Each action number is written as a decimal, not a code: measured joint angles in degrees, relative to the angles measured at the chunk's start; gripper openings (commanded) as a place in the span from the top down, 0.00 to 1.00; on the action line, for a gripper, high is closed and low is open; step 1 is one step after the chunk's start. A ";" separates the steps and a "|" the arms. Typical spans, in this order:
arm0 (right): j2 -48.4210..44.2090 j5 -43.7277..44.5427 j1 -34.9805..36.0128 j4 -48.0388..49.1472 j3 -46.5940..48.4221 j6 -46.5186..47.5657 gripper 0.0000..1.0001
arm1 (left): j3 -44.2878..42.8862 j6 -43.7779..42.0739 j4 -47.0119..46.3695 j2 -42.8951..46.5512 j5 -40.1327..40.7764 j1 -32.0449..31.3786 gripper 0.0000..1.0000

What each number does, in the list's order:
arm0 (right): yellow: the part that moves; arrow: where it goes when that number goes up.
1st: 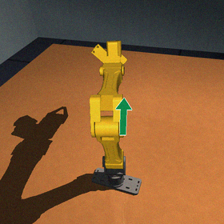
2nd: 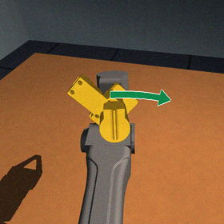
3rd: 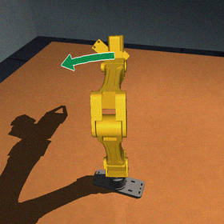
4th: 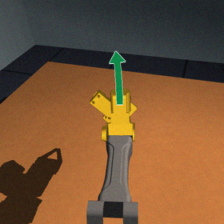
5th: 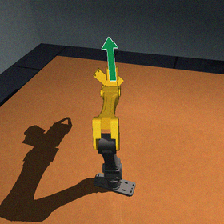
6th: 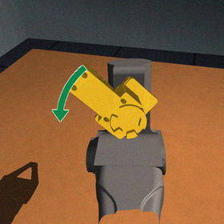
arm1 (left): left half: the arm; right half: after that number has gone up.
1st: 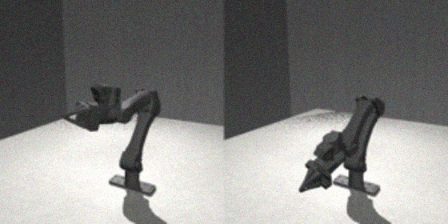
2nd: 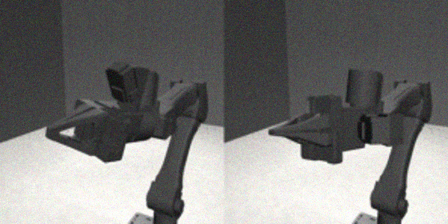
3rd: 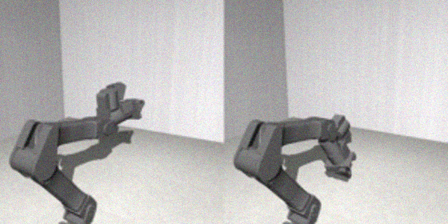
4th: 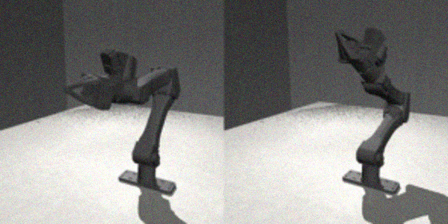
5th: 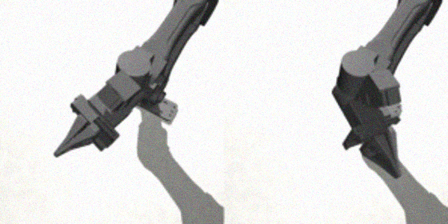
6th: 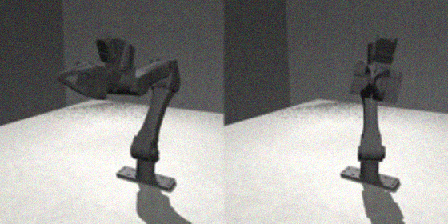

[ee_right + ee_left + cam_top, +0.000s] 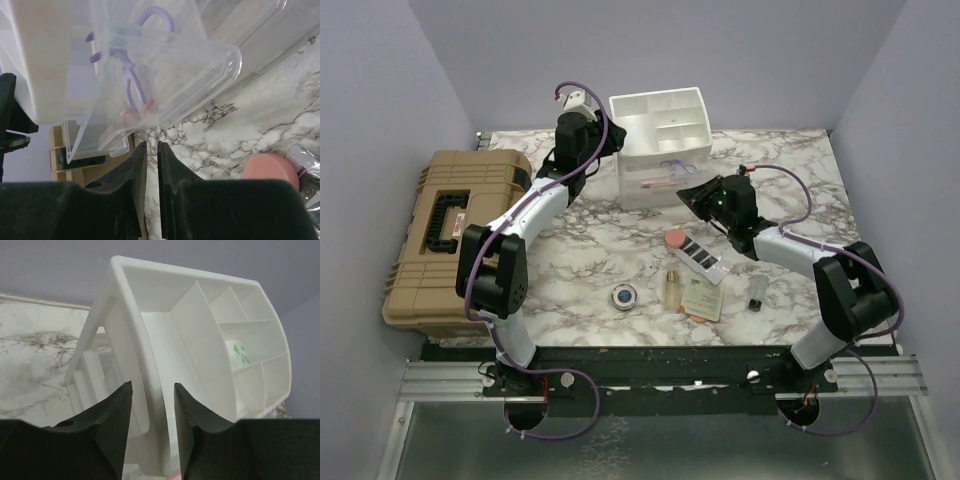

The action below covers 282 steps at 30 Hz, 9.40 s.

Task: Organize the makeup
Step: Close the drawer in the storage box, then open the drawer in the storage box.

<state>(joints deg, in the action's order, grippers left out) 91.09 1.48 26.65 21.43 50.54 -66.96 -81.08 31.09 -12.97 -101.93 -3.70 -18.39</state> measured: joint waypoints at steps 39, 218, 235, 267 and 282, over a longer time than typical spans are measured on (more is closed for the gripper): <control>10.69 -23.96 -11.04 16.17 3.80 5.84 0.39 | -1.49 11.52 6.69 -0.33 5.11 -6.40 0.89; 20.20 -21.59 -12.35 64.50 -19.02 -10.99 0.44 | -13.03 19.04 8.41 -9.62 12.17 -7.50 0.99; -13.11 -15.56 -13.92 33.29 -21.49 5.95 0.28 | -8.50 17.33 7.56 -6.71 12.35 -7.32 0.47; 4.57 -5.81 -18.25 -32.26 20.26 43.43 0.25 | 18.23 4.17 -1.36 11.87 -8.85 -2.08 0.20; 8.98 -5.97 -18.25 -37.44 24.72 47.91 0.36 | 18.16 -0.59 -0.85 8.87 -20.44 -2.10 0.23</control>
<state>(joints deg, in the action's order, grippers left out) 100.07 -4.49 8.40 -16.01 75.26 -19.05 -62.92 30.50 -13.82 -93.06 -24.14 -20.49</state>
